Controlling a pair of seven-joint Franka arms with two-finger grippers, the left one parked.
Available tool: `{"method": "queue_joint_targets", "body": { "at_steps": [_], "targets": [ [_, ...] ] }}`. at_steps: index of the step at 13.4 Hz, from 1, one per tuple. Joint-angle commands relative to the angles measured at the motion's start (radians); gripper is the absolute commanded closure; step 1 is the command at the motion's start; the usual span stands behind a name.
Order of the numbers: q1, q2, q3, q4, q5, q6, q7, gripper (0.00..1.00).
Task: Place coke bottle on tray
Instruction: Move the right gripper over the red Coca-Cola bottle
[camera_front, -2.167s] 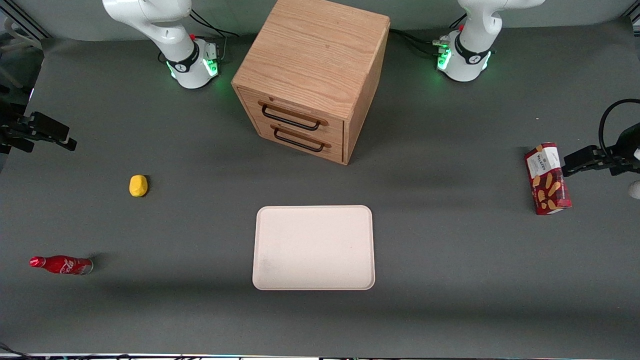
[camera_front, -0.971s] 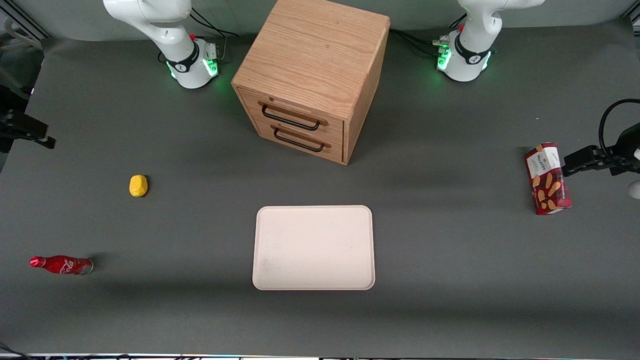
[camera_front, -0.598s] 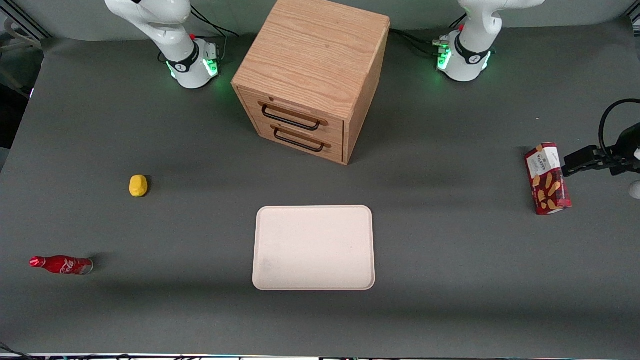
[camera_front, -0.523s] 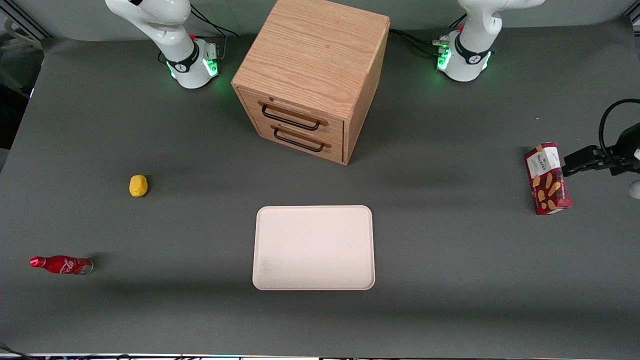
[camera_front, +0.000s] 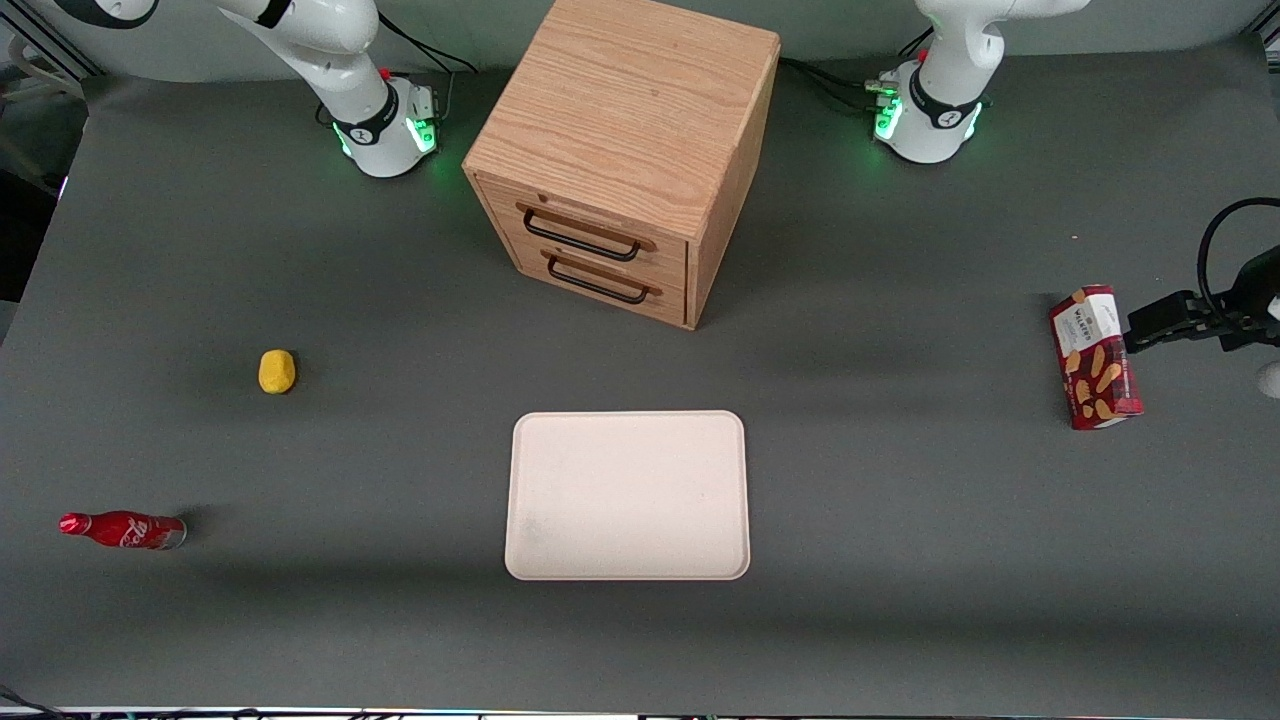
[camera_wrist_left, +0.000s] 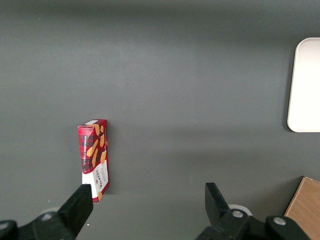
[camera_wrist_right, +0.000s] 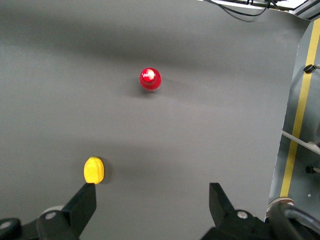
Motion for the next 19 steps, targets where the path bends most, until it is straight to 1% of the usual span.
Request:
{"method": "queue_joint_targets", "body": {
  "at_steps": [1, 3, 5, 9, 13, 16, 19],
  "targets": [
    [-0.010, 0.086, 0.009, 0.105, 0.052, 0.018, -0.023, 0.00],
    [-0.007, 0.117, 0.016, 0.107, 0.060, 0.053, -0.023, 0.00],
    [-0.007, 0.137, 0.062, 0.108, 0.060, 0.092, -0.021, 0.00],
    [-0.007, 0.148, 0.119, 0.108, 0.058, 0.152, -0.021, 0.00],
    [-0.006, 0.131, 0.116, 0.108, 0.057, 0.153, -0.023, 0.00],
    [-0.007, 0.161, 0.113, 0.108, 0.054, 0.165, -0.024, 0.00],
    [-0.004, 0.226, 0.113, 0.108, 0.054, 0.182, -0.024, 0.00]
  ]
}}
